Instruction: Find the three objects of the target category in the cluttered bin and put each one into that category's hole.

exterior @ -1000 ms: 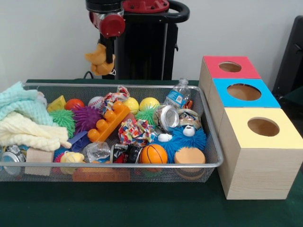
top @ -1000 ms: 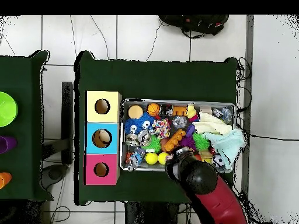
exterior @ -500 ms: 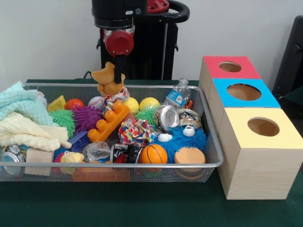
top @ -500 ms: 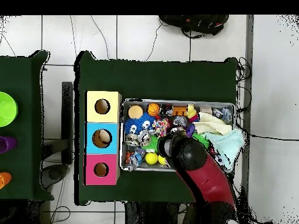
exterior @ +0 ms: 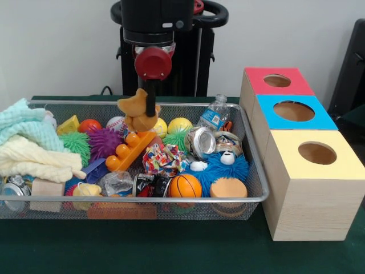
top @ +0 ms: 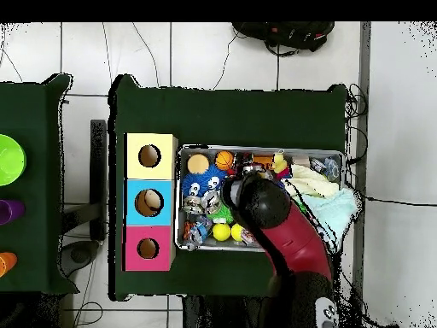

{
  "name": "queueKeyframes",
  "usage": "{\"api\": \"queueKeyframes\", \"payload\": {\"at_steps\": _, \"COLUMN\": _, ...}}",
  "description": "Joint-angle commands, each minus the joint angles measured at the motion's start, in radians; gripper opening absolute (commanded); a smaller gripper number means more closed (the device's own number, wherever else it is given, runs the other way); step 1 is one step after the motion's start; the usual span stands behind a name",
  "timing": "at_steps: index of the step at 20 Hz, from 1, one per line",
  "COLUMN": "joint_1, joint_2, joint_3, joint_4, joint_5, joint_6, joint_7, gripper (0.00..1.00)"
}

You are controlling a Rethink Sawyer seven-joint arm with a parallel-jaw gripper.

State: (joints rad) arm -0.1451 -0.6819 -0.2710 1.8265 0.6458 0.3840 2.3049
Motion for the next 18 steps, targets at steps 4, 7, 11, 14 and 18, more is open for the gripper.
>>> {"api": "queueKeyframes", "payload": {"at_steps": 4, "joint_1": 0.134, "joint_2": -0.131, "joint_3": -0.009, "joint_4": -0.005, "joint_5": 0.054, "joint_6": 0.267, "joint_7": 0.456, "gripper": 0.00}}
{"api": "queueKeyframes", "payload": {"at_steps": 7, "joint_1": 0.163, "joint_2": -0.169, "joint_3": 0.012, "joint_4": 0.020, "joint_5": 0.073, "joint_6": 0.291, "joint_7": 0.475, "gripper": 0.00}}
{"api": "queueKeyframes", "payload": {"at_steps": 11, "joint_1": 0.271, "joint_2": -0.161, "joint_3": -0.040, "joint_4": 0.017, "joint_5": 0.044, "joint_6": 0.310, "joint_7": 0.552, "gripper": 0.00}}
{"api": "queueKeyframes", "payload": {"at_steps": 14, "joint_1": 0.333, "joint_2": -0.157, "joint_3": -0.059, "joint_4": 0.063, "joint_5": 0.039, "joint_6": 0.262, "joint_7": 0.558, "gripper": 0.00}}
{"api": "queueKeyframes", "payload": {"at_steps": 18, "joint_1": 0.358, "joint_2": -0.148, "joint_3": 0.010, "joint_4": 0.194, "joint_5": 0.086, "joint_6": 0.084, "joint_7": 0.482, "gripper": 0.00}}
